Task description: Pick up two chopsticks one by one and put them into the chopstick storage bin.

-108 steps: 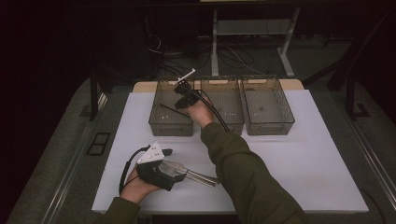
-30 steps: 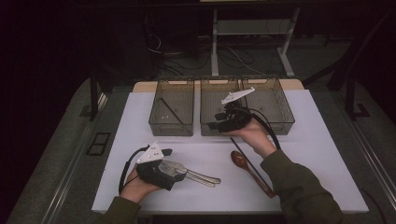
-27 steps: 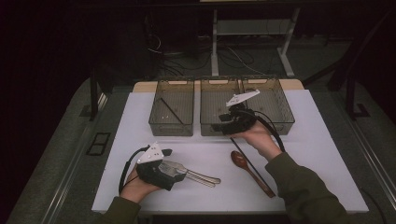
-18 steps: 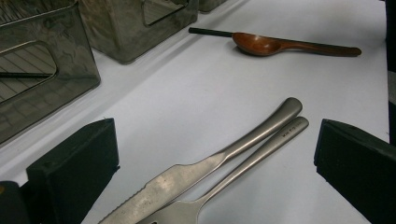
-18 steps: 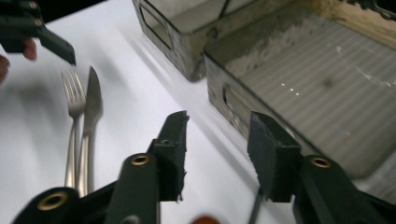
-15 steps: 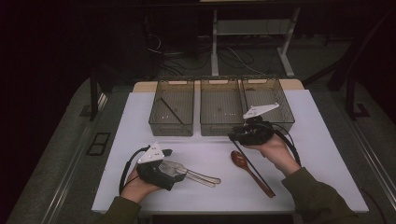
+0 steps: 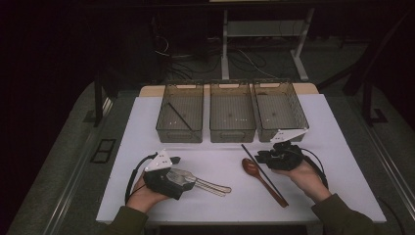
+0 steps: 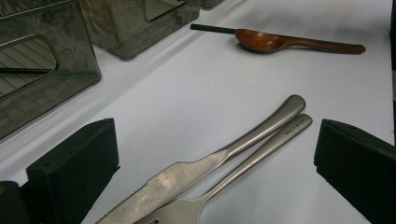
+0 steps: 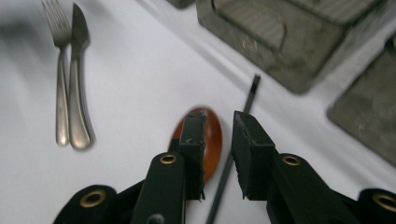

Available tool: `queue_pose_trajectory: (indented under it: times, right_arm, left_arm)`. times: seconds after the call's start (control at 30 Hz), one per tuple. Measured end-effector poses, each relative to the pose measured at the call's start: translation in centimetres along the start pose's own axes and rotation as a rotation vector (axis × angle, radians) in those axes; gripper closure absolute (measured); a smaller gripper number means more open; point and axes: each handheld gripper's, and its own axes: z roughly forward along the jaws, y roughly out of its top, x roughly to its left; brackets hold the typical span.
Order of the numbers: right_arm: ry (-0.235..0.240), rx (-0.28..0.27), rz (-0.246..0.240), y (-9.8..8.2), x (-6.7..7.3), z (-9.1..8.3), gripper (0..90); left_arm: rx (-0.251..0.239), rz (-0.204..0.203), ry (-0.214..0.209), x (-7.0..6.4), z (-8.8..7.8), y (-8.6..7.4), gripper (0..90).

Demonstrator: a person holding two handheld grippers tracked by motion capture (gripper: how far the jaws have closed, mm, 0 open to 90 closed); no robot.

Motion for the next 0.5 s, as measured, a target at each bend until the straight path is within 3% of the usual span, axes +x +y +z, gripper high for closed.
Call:
queue_pose_trajectory:
  times: [0.27,0.5]
  right_arm:
    - [-0.014,0.028,0.045,-2.7,-0.6,-0.9,76.6]
    - [-0.004,0.06,0.058,-4.5,-0.2,-0.9,77.9]
  left_arm:
    - [-0.003,-0.004,0.008,0.0,0.1,0.0,0.0]
    - [0.005,-0.001,0.009,-0.2,0.3,-0.1,0.0]
